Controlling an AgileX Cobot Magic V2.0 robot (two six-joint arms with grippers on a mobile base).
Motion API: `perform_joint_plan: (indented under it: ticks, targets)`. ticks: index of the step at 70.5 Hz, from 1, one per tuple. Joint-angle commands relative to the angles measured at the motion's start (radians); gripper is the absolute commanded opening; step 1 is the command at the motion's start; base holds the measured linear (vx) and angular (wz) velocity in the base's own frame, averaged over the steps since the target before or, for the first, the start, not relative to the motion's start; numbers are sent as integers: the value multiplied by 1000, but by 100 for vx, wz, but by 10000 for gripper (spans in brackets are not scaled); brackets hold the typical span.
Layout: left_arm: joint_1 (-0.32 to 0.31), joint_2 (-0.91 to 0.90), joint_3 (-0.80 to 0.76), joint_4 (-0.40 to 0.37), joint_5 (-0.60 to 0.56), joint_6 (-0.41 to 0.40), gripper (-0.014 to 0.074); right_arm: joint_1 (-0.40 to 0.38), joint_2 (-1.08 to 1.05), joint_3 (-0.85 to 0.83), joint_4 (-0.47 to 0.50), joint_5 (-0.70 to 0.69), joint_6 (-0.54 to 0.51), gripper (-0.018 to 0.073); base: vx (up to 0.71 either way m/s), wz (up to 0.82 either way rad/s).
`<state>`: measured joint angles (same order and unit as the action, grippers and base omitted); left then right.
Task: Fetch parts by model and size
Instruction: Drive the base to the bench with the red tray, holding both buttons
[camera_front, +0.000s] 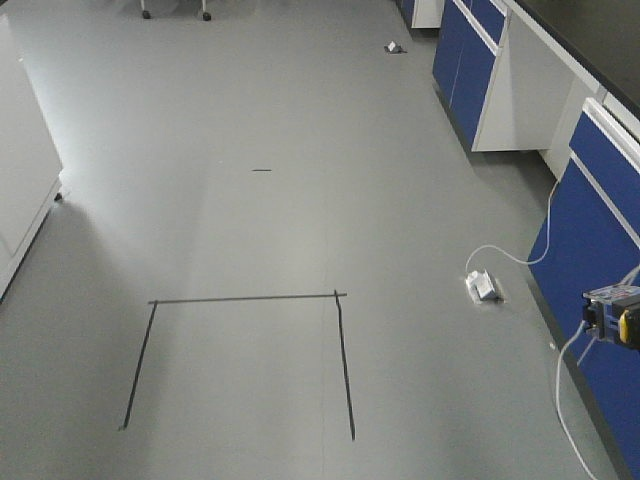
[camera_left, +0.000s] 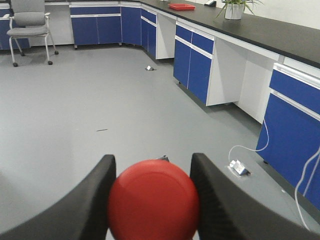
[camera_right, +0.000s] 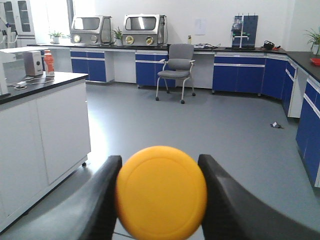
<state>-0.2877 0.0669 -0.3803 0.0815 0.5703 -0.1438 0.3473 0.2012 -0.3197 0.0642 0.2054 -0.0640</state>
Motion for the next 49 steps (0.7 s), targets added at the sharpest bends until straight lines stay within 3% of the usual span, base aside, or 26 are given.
perform_joint_plan:
  ticks: [1, 49]
  targets:
    - [2, 13, -25, -1, -82, -1, -7, -5, 9, -29, -2, -85, -9, -10, 60, -11]
    - [2, 13, -25, -1, -82, -1, -7, -5, 9, -29, -2, -82, -9, -10, 67, 1]
